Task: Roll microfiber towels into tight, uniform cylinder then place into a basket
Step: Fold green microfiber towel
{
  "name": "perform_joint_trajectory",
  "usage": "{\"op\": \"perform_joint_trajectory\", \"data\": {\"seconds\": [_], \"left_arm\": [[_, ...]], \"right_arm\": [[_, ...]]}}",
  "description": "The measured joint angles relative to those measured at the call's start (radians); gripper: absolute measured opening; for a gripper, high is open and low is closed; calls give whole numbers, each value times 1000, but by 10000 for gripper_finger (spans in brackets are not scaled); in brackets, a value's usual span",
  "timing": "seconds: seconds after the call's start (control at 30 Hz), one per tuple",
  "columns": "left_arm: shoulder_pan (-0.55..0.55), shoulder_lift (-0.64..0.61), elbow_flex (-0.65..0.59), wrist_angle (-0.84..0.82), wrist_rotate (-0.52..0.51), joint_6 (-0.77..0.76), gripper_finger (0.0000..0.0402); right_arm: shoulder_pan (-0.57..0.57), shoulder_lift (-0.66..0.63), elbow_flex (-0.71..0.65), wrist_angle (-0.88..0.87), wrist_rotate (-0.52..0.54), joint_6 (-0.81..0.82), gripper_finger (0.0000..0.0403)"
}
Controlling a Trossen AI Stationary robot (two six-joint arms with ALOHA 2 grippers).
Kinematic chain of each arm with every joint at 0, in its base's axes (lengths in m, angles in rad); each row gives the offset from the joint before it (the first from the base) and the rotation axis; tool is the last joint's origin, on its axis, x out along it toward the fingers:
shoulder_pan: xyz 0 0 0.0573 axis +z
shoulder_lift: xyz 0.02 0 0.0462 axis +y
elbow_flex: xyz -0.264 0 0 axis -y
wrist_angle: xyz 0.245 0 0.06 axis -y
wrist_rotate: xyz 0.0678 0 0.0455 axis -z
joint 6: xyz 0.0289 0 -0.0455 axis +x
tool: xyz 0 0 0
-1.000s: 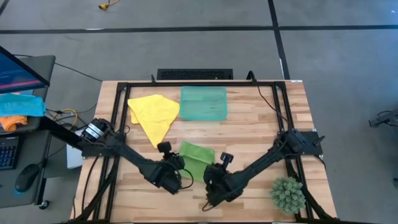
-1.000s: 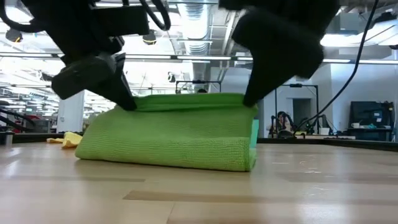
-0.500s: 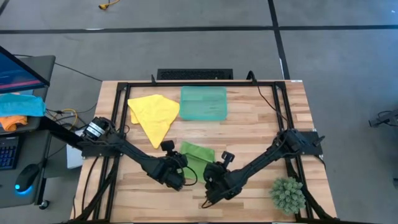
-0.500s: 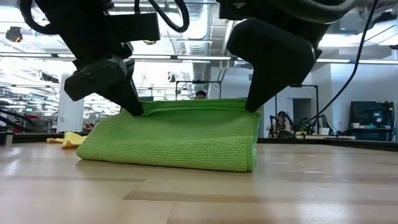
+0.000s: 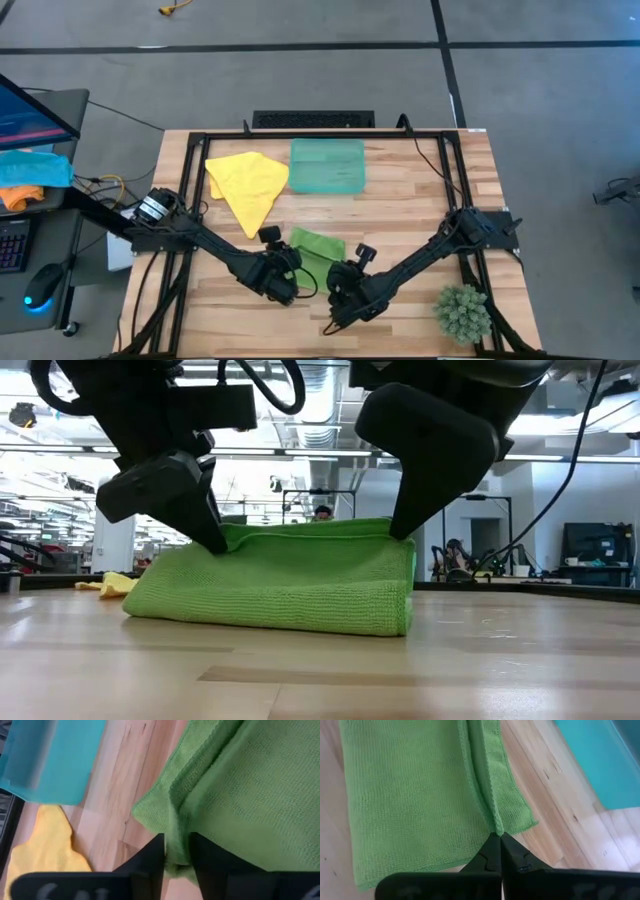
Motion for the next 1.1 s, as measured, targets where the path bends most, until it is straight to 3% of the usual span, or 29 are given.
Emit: {"op": "perform_joint_trajectory", "data": {"seconds": [0.2,0.5,0.8,1.1], "left_arm": [[1,0,20,-15,34,86,133],[-48,-1,80,-49,17,139,137],[-87,-2,-34,217,42,257,137],[-29,-2,-131,349,151,246,137]], "right_arm": [[-25,0,0,-3,-3,-14,8],[-76,0,0,-3,-83,-26,8],[-76,0,0,0,-150,-26,16],[-79,0,0,0,-156,-26,76]]}}
